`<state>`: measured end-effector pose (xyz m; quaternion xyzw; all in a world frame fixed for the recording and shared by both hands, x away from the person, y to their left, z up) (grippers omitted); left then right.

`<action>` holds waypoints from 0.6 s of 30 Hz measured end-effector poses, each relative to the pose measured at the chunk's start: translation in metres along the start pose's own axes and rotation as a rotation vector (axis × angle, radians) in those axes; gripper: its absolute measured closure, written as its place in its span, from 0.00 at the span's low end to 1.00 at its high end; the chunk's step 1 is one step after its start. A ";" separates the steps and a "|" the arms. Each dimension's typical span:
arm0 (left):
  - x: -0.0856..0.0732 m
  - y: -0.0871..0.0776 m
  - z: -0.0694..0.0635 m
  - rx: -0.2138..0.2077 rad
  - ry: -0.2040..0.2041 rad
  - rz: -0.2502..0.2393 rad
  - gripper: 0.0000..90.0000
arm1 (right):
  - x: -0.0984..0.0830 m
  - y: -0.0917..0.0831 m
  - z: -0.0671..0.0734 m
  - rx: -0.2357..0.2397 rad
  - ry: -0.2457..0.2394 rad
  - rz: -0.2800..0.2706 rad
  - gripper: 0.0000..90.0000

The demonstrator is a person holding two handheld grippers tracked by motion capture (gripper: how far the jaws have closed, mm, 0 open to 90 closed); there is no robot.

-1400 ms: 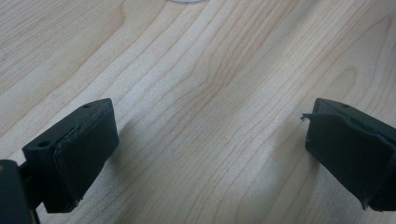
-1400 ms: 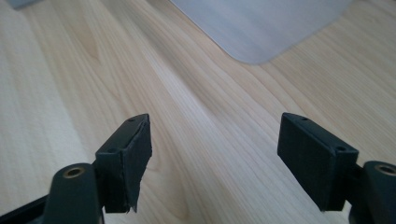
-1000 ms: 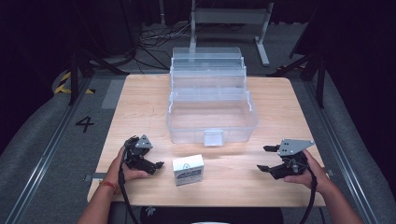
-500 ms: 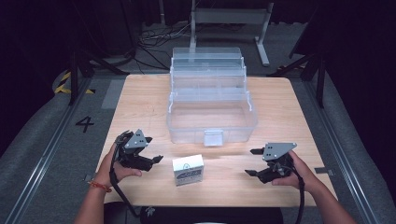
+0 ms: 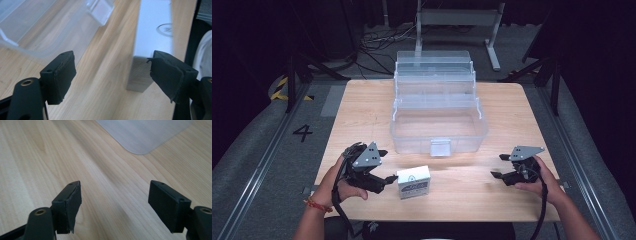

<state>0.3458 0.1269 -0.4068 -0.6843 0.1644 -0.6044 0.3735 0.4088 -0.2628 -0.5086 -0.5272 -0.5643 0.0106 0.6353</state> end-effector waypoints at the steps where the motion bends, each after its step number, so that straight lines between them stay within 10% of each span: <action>1: 0.003 0.000 -0.002 -0.003 0.013 0.014 0.23 | -0.002 0.000 -0.002 -0.004 0.015 0.006 0.31; 9: 0.018 0.009 -0.008 -0.042 0.054 0.162 0.23 | -0.011 -0.001 -0.011 -0.030 0.030 0.035 0.31; 18: 0.035 0.011 -0.023 -0.109 0.066 0.182 0.23 | -0.016 0.001 -0.011 -0.042 0.027 0.057 0.31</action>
Point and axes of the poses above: each handheld gripper's, and its own axes: y roughly forward along the jaws, x roughly out of its top, z roughly to its left, the point moved 8 cm from there along y, roughly forward along the jaws, and after that the axes turned 9 degrees about -x, right-handed, at the moved point
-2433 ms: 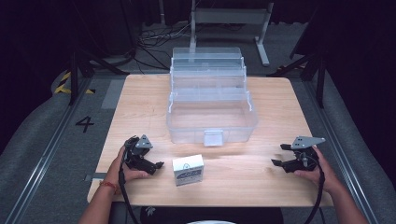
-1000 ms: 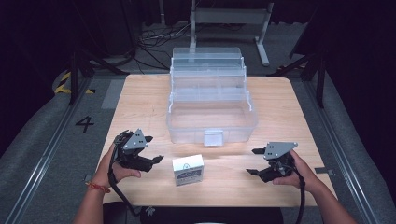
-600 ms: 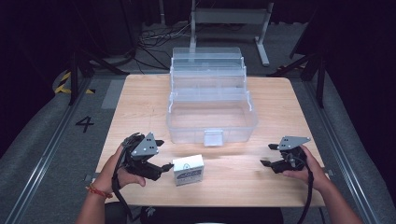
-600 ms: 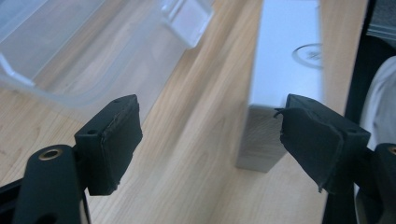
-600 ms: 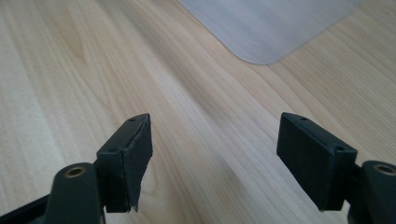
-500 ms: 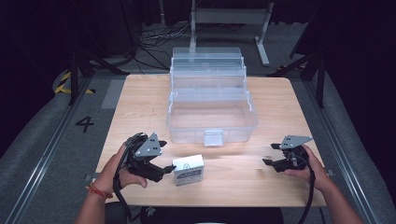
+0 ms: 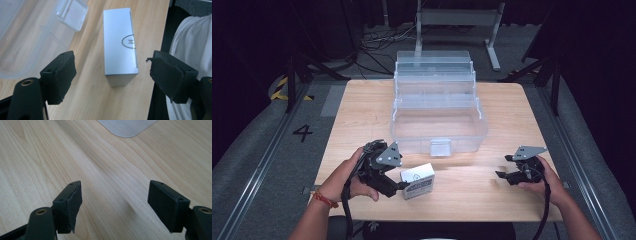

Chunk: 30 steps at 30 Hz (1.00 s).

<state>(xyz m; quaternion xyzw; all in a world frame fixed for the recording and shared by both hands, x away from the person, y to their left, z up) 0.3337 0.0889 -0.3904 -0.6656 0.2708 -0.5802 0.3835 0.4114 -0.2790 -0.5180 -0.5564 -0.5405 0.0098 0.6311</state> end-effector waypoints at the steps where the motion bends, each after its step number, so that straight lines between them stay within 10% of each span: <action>1: 0.001 0.003 -0.001 -0.003 -0.003 0.019 0.23 | 0.000 0.000 0.000 0.001 -0.001 0.002 0.31; 30: 0.007 0.076 0.016 -0.043 -0.041 0.298 0.39 | -0.002 0.003 0.002 -0.012 -0.019 0.018 0.33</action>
Point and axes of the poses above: each handheld gripper's, and its own axes: y roughly forward along the jaws, x roughly out of its top, z roughly to its left, the point moved 8 cm from there along y, roughly forward along the jaws, and after that the axes turned 9 degrees about -x, right-handed, at the moved point
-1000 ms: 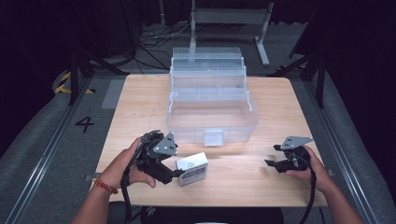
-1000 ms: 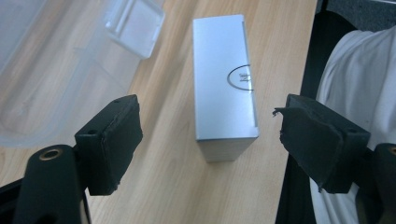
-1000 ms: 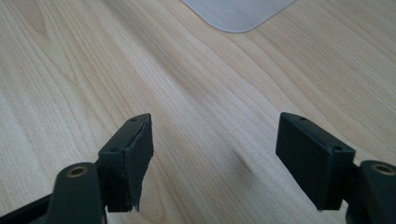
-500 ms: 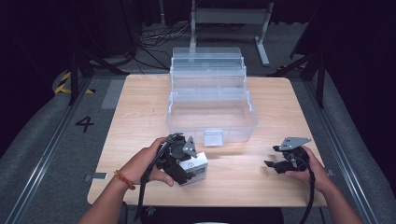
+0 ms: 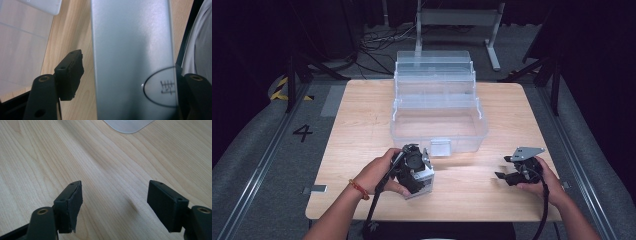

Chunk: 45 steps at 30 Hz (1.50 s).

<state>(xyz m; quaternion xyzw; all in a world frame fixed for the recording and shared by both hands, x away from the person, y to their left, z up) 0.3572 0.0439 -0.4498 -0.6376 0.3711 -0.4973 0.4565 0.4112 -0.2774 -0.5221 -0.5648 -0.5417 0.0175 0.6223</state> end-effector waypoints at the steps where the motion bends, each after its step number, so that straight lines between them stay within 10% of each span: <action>1: 0.000 0.001 0.001 -0.002 0.011 0.007 0.41 | 0.000 0.000 0.000 0.001 0.000 0.001 0.33; 10: -0.002 0.009 0.004 -0.020 -0.003 0.080 0.50 | 0.016 -0.009 -0.006 -0.025 0.017 -0.046 0.34; 25: -0.004 0.010 0.003 -0.042 0.020 0.126 0.53 | 0.107 -0.040 -0.038 -0.098 0.138 -0.256 0.37; 45: -0.003 0.009 0.002 -0.057 0.032 0.166 0.54 | 0.123 0.020 -0.053 -0.073 0.260 -0.105 0.41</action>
Point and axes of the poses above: each handheld gripper's, and its own axes: y roughly forward along the jaws, x roughly out of its top, z roughly to its left, the point moved 8 cm from there along y, roughly forward along the jaws, and after that the axes turned 9 degrees about -x, right-handed, at the moved point
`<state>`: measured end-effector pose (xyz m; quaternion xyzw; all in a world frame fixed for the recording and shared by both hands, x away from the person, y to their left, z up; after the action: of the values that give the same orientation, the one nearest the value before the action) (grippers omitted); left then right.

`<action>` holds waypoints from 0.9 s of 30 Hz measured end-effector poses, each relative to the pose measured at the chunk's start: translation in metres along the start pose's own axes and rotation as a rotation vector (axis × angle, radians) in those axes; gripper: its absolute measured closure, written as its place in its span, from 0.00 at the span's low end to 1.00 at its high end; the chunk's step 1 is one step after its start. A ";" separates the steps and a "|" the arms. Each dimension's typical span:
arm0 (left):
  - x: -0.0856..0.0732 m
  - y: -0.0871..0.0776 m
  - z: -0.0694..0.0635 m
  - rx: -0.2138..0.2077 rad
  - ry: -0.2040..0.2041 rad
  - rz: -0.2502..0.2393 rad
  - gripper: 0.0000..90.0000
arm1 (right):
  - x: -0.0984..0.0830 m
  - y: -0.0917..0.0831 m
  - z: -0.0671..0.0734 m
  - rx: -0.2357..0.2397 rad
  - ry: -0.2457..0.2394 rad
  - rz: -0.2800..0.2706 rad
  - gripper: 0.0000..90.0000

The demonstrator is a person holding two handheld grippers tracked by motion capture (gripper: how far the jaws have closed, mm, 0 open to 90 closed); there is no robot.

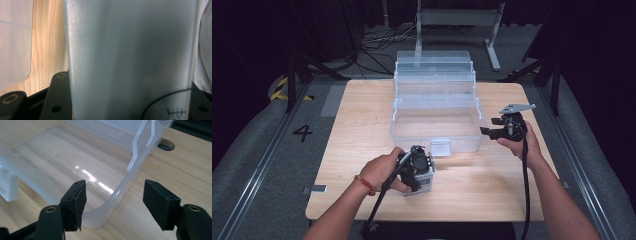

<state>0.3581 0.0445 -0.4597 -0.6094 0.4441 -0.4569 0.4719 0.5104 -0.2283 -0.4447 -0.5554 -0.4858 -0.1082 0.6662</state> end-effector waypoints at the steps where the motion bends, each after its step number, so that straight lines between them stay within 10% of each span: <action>1: 0.000 0.000 0.000 -0.001 0.005 -0.003 0.54 | 0.000 0.001 0.000 -0.002 0.001 0.002 0.42; 27: -0.003 -0.003 -0.006 -0.031 0.019 -0.031 0.58 | -0.009 0.001 0.014 0.035 0.023 0.075 0.51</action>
<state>0.3524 0.0470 -0.4568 -0.6190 0.4462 -0.4629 0.4511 0.4991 -0.2197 -0.4536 -0.5603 -0.4587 -0.0810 0.6849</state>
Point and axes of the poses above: each handheld gripper's, and its own axes: y roughly forward along the jaws, x roughly out of its top, z roughly to its left, the point moved 8 cm from there along y, roughly forward along the jaws, and after that the axes turned 9 degrees about -x, right-handed, at the moved point
